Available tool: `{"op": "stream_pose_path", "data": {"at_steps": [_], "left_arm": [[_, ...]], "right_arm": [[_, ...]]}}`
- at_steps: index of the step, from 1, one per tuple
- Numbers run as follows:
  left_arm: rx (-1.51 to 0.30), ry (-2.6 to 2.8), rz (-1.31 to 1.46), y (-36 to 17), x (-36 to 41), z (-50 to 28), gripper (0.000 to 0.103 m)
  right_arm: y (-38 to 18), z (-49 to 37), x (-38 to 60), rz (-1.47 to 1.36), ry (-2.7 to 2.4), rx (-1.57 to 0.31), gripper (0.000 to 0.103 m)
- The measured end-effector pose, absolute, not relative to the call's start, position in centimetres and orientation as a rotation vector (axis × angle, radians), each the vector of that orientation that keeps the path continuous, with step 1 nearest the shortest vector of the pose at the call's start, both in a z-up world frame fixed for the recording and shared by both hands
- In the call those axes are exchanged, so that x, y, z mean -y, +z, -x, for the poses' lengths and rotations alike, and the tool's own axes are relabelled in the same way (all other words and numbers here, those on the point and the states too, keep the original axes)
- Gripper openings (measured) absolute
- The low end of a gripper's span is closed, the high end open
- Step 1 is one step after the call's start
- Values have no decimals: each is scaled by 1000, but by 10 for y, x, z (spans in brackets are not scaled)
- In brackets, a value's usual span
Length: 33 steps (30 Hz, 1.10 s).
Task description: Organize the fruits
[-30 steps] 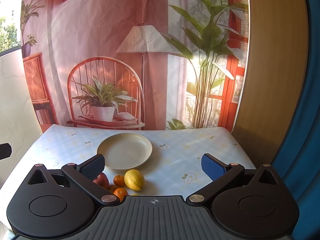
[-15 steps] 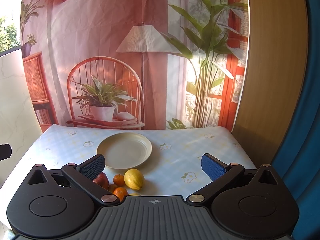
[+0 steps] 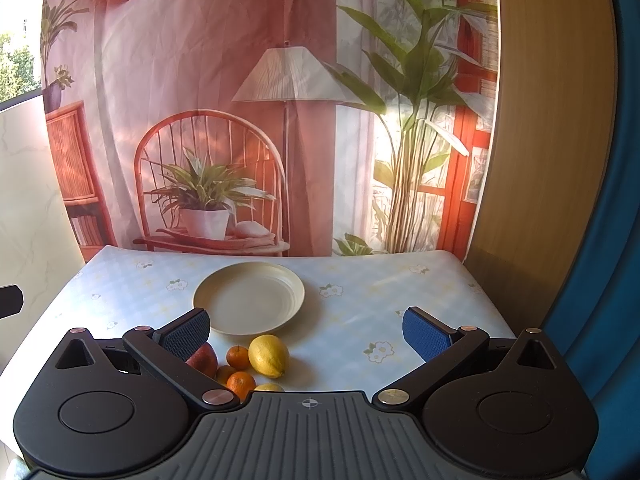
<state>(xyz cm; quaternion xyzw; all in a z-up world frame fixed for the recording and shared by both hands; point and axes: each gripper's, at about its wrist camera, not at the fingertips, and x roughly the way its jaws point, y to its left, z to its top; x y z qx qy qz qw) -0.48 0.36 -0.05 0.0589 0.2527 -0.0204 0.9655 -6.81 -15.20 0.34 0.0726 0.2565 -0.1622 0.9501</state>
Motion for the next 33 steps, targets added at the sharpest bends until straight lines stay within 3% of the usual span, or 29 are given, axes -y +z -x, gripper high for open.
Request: {"op": "stream_pose_path", "data": {"at_steps": [14, 23, 33], "left_arm": [[-556, 18, -129, -24, -9, -14, 103], [-582, -35, -88, -57, -14, -28, 100], [-567, -54, -68, -75, -23, -40, 99]], "right_arm": [[-35, 56, 144, -179, -311, -546, 103], [-80, 68, 148, -160, -320, -365, 103], [-102, 53, 145, -158, -269, -416, 103]]}}
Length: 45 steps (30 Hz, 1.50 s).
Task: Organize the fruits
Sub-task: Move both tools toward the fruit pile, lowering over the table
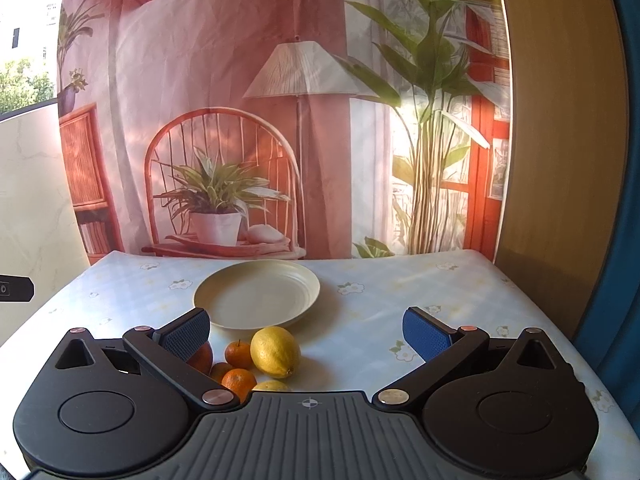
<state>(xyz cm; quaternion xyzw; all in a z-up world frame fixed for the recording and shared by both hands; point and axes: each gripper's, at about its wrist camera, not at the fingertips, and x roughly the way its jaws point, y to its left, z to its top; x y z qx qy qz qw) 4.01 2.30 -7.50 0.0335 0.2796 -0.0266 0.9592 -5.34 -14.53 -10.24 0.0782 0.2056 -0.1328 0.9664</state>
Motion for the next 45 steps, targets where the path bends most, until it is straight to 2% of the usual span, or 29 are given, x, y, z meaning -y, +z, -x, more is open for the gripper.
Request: {"op": "stream_pose_path", "data": {"at_steps": [8, 25, 36, 45], "left_arm": [[-656, -34, -101, -79, -30, -66, 99], [-712, -34, -234, -105, -20, -96, 99], [-734, -78, -106, -118, -24, -91, 98], [-667, -95, -91, -122, -17, -75, 96]], "right_arm": [[-105, 35, 152, -179, -222, -493, 103], [-116, -13, 166, -136, -198, -601, 103], [-128, -6, 168, -165, -168, -638, 103], [-139, 8, 165, -176, -152, -662, 103]]}}
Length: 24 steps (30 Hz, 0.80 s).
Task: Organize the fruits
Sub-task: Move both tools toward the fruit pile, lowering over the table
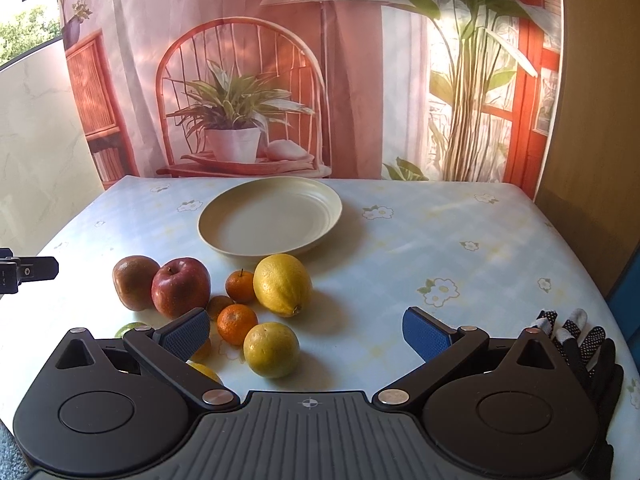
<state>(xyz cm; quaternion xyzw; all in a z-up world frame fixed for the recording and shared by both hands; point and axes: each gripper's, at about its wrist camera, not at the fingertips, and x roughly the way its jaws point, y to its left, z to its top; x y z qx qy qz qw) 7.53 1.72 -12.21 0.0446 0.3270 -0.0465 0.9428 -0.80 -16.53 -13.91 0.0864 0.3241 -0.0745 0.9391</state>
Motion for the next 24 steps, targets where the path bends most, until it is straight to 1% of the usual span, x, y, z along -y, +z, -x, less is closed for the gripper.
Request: {"op": "stream_pose_path", "data": {"at_steps": [2, 6, 8, 17, 21, 23, 24], "left_arm": [[-652, -106, -75, -124, -16, -71, 96], [-689, -101, -127, -133, -6, -67, 96], [-718, -101, -163, -139, -2, -66, 96], [-747, -140, -225, -150, 8, -59, 96], [-785, -196, -232, -161, 14, -56, 96], [-820, -236, -238, -168, 19, -54, 94], [-837, -252, -242, -172, 21, -54, 92]], "right_arm": [[-142, 12, 162, -177, -146, -662, 103], [-151, 19, 157, -180, -139, -678, 99], [-156, 22, 155, -191, -134, -688, 99], [-173, 38, 145, -212, -98, -721, 99], [-178, 45, 140, -195, -84, -731, 97], [-182, 48, 140, -195, -77, -739, 95], [-183, 50, 140, -198, -76, -742, 94]]}}
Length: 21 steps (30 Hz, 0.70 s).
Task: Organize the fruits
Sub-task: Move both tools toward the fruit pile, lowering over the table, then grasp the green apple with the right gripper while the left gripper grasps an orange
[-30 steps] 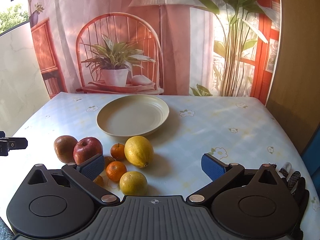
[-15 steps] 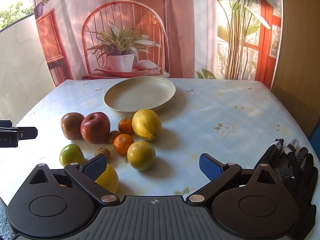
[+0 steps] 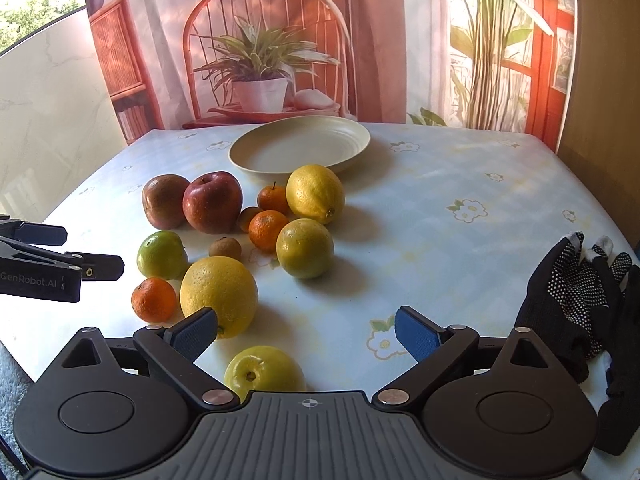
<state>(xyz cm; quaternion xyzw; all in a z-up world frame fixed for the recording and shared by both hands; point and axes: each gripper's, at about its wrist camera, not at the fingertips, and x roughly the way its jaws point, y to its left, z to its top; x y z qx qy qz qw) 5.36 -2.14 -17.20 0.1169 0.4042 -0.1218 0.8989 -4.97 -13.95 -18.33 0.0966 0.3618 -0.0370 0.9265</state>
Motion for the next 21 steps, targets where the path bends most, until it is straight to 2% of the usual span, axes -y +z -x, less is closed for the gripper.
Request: {"op": "stream_pose_path", "data": {"at_steps": [3, 10, 21], "left_arm": [[-874, -292, -245, -179, 27, -54, 86], [-933, -338, -165, -189, 22, -59, 81], [-959, -388, -65, -195, 22, -64, 68]], "right_arm": [[-188, 54, 140, -203, -78, -752, 90], [-190, 58, 140, -206, -73, -755, 87], [-188, 57, 133, -191, -56, -760, 80]]}}
